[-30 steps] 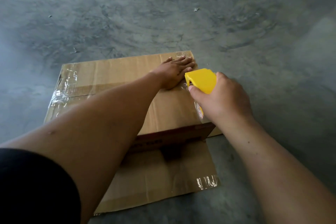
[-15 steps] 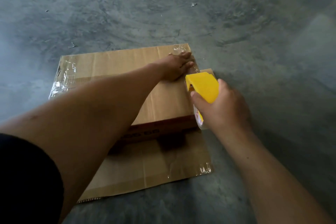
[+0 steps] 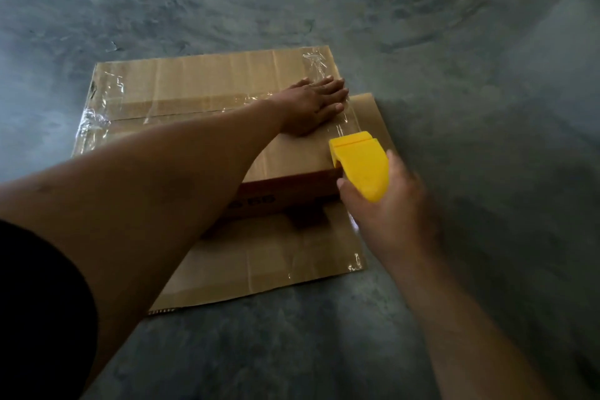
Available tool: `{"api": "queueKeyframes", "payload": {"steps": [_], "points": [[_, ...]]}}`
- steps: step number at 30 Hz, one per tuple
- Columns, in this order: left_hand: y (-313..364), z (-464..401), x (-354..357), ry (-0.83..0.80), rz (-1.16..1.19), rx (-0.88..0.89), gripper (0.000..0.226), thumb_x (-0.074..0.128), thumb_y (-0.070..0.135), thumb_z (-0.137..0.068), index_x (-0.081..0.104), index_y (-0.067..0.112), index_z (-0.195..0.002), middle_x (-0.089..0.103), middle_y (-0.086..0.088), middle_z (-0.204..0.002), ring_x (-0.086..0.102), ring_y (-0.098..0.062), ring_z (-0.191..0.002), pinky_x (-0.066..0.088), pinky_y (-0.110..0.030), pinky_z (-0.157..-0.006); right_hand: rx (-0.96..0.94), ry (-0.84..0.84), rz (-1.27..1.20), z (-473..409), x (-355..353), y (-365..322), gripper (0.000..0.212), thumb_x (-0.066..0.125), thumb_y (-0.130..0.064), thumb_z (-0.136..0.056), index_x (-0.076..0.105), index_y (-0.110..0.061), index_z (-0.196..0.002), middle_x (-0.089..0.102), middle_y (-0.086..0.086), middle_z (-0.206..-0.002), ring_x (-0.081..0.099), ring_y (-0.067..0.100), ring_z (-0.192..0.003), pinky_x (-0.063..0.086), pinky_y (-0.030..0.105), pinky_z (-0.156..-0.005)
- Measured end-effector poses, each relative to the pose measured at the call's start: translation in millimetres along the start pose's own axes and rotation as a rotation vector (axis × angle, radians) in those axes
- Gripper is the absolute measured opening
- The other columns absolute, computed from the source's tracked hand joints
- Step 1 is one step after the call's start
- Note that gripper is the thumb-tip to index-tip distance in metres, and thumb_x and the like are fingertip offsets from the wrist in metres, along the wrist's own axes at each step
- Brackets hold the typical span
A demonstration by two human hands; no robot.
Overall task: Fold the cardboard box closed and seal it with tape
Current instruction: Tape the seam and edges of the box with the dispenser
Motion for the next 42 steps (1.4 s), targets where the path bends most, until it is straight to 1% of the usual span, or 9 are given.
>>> {"api": "queueKeyframes", "payload": {"steps": [6, 11, 16, 20, 23, 29, 34, 38, 42], "points": [[39, 16, 5, 0.011, -0.019, 0.085, 0.057, 0.020, 0.051, -0.105, 0.019, 0.029, -0.157, 0.003, 0.005, -0.166, -0.003, -0.014, -0.152, -0.001, -0.049, -0.119, -0.001, 0.004, -0.008, -2, 0, -1, 0.085, 0.059, -0.062, -0.078, 0.033, -0.017, -0.146, 0.051, 0.008, -0.133, 0.052, 0.026, -0.117, 0.034, 0.029, -0.076], [33, 16, 10, 0.004, 0.013, 0.075, 0.058, 0.018, 0.057, -0.103, 0.020, 0.036, -0.156, 0.006, 0.009, -0.166, -0.005, -0.012, -0.152, -0.002, -0.051, -0.121, 0.020, 0.015, -0.016, 13, -4, 7, 0.085, 0.057, -0.063, -0.079, 0.031, -0.019, -0.147, 0.051, 0.006, -0.132, 0.052, 0.024, -0.114, 0.036, 0.028, -0.076], [36, 20, 10, -0.014, -0.044, 0.085, 0.077, 0.023, 0.076, -0.092, 0.015, 0.036, -0.157, 0.002, 0.009, -0.166, -0.007, -0.013, -0.152, -0.002, -0.051, -0.122, 0.025, 0.027, -0.024, 58, 4, 27, 0.078, 0.055, -0.066, -0.079, 0.034, -0.025, -0.142, 0.054, -0.001, -0.116, 0.053, 0.013, -0.094, 0.033, 0.019, -0.059], [38, 21, 11, -0.025, -0.074, 0.098, 0.086, 0.026, 0.081, -0.087, 0.011, 0.035, -0.158, 0.000, 0.007, -0.167, -0.008, -0.015, -0.152, -0.002, -0.052, -0.121, 0.032, 0.013, -0.031, 62, 9, 34, 0.082, 0.054, -0.066, -0.080, 0.027, -0.025, -0.146, 0.051, 0.000, -0.122, 0.043, 0.007, -0.094, 0.035, 0.025, -0.068], [39, 21, 11, -0.025, -0.084, 0.102, 0.092, 0.031, 0.085, -0.083, 0.011, 0.035, -0.158, -0.001, 0.007, -0.167, -0.009, -0.015, -0.152, -0.005, -0.052, -0.121, 0.026, 0.017, -0.019, 62, 10, 35, 0.083, 0.055, -0.065, -0.081, 0.027, -0.024, -0.147, 0.051, 0.002, -0.122, 0.040, 0.007, -0.092, 0.033, 0.024, -0.065], [41, 22, 11, -0.023, -0.099, 0.095, 0.101, 0.033, 0.089, -0.077, 0.009, 0.033, -0.158, -0.003, 0.007, -0.167, -0.010, -0.015, -0.152, -0.006, -0.053, -0.121, 0.065, 0.000, -0.024, 54, 23, 44, 0.081, 0.056, -0.061, -0.082, 0.028, -0.023, -0.147, 0.052, 0.005, -0.124, 0.053, 0.021, -0.105, 0.036, 0.028, -0.073], [44, 26, 12, -0.014, -0.104, 0.039, 0.107, 0.027, 0.093, -0.074, 0.007, 0.030, -0.159, -0.011, 0.001, -0.166, -0.012, -0.020, -0.152, -0.004, -0.060, -0.119, 0.069, -0.005, -0.051, 42, 32, 47, 0.077, 0.056, -0.060, -0.082, 0.032, -0.022, -0.144, 0.054, 0.004, -0.121, 0.055, 0.022, -0.104, 0.040, 0.029, -0.073], [59, 41, 24, 0.013, -0.131, -0.050, 0.100, 0.020, 0.086, -0.083, 0.002, 0.024, -0.159, -0.016, 0.002, -0.165, -0.012, -0.023, -0.152, 0.000, -0.074, -0.111, 0.035, 0.021, -0.055, 39, 34, 50, 0.076, 0.057, -0.059, -0.082, 0.036, -0.019, -0.142, 0.056, 0.005, -0.115, 0.056, 0.021, -0.097, 0.038, 0.028, -0.069], [59, 42, 30, 0.023, -0.106, -0.115, 0.090, 0.016, 0.079, -0.088, -0.002, 0.026, -0.159, -0.011, 0.003, -0.166, -0.013, -0.019, -0.152, -0.001, -0.071, -0.113, 0.017, 0.058, -0.065, 33, 34, 48, 0.071, 0.057, -0.059, -0.081, 0.041, -0.020, -0.138, 0.059, 0.005, -0.110, 0.057, 0.023, -0.094, 0.040, 0.029, -0.068]]}}
Point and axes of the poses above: each hand's wrist, its own z-axis away from the middle knuckle, its own x-axis out of the palm, y = z × x, the point moved 9 cm from there along -z, towards the middle knuckle
